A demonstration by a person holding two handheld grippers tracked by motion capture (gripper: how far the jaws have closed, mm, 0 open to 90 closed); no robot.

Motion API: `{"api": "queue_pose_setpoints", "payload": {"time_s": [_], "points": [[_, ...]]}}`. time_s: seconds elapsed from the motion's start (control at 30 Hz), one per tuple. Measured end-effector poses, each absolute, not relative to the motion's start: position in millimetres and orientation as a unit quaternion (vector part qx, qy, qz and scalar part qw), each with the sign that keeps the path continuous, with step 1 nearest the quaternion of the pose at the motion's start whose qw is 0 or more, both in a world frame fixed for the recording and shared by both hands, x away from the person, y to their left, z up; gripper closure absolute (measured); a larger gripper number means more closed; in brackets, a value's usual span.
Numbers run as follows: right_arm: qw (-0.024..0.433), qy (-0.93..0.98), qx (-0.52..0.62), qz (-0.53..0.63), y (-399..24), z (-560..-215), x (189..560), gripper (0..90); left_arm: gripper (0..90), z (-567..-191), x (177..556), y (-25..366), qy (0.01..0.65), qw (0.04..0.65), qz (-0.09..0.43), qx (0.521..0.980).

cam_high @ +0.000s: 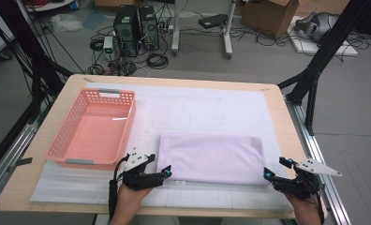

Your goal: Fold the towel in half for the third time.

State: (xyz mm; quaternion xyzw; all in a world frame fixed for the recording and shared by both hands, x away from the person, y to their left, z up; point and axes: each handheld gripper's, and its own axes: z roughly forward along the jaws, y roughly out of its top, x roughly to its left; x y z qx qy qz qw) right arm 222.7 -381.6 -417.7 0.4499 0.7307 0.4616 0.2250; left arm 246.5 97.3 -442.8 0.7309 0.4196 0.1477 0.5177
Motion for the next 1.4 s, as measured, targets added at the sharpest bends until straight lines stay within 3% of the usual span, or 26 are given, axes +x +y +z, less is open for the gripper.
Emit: {"api": "queue_pose_setpoints", "payload": {"time_s": [0.67,0.87,1.1,1.4], "points": [[0.199,0.757,0.411,0.468,-341,-411,239,18.2,40.6,-454,246,93,0.453,0.464,0.112,0.753],[0.194,0.769,0.394,0.464,-330,-413,244,18.3,49.9,-454,246,91,0.458,0.451,0.123,0.756],[0.191,0.778,0.377,0.466,-314,-408,252,18.3,74.3,-454,245,89,0.455,0.452,0.109,0.760],[0.168,0.798,0.345,0.465,-271,-397,281,19.1,77.6,-454,245,90,0.468,0.458,0.099,0.750]]}}
